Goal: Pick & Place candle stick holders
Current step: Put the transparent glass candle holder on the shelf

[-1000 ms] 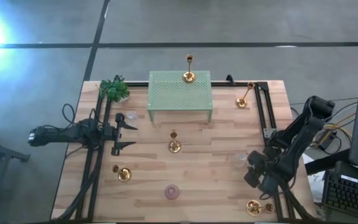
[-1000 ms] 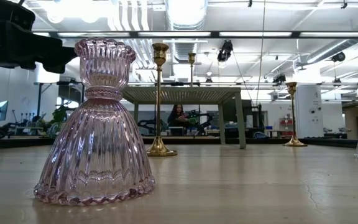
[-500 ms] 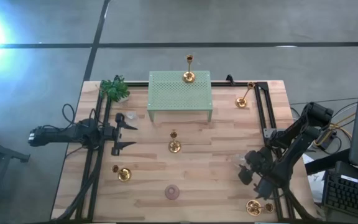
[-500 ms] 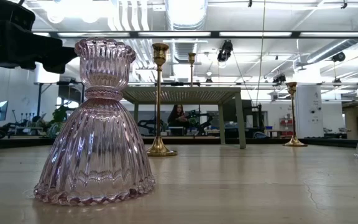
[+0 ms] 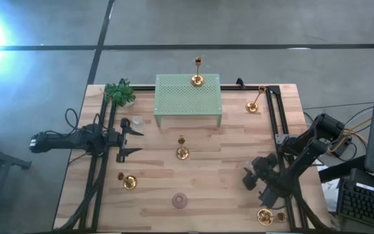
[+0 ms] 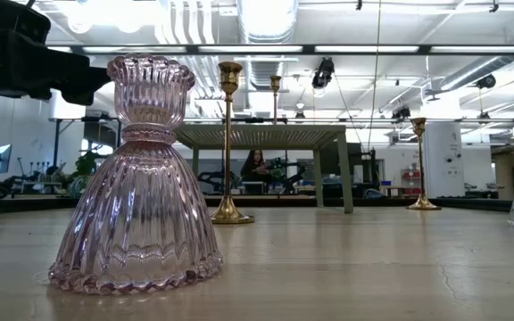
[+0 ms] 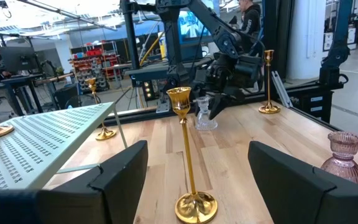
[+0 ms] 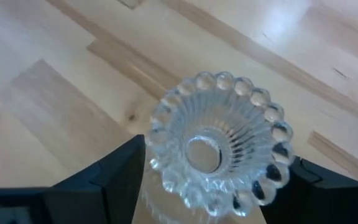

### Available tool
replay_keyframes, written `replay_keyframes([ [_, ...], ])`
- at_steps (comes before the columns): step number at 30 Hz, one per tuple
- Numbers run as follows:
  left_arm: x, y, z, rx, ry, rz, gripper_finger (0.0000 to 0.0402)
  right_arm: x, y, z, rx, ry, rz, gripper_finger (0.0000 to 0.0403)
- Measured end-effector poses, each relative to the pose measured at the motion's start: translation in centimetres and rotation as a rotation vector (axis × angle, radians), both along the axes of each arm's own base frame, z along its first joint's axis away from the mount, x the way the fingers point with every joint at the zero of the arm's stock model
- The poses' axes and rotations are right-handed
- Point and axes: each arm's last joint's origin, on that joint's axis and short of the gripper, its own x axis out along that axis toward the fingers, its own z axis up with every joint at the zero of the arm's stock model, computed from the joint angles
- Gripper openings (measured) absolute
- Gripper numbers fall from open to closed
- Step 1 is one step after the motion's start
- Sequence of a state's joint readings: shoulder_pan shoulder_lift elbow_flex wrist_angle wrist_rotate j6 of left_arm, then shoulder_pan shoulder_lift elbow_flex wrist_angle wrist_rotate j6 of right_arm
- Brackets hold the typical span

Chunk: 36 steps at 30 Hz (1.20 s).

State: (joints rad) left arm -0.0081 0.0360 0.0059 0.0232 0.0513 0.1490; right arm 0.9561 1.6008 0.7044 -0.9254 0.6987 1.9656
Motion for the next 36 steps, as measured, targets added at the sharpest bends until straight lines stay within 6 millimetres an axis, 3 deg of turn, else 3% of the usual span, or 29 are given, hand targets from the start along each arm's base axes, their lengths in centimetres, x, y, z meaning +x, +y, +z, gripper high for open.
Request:
replay_keyframes([
  [7, 0.0, 0.0, 0.0, 0.000, 0.000, 0.000, 0.0282, 0.5, -0.1, -0.8, -0.045, -0.065, -0.040, 0.0205],
  [18, 0.0, 0.0, 0.0, 0.000, 0.000, 0.000, 0.0282, 0.5, -0.4, 0.0, -0.080, -0.127, -0.021, 0.0120],
  [29, 0.0, 0.0, 0.0, 0.000, 0.000, 0.000, 0.0282, 0.1, -1.0, 1.5, -0.084, -0.127, 0.006, 0.0120],
  [36, 0.0, 0.0, 0.0, 0.000, 0.000, 0.000, 0.0282, -0.3, -2.8, 4.3, -0.094, -0.162, -0.009, 0.0120],
])
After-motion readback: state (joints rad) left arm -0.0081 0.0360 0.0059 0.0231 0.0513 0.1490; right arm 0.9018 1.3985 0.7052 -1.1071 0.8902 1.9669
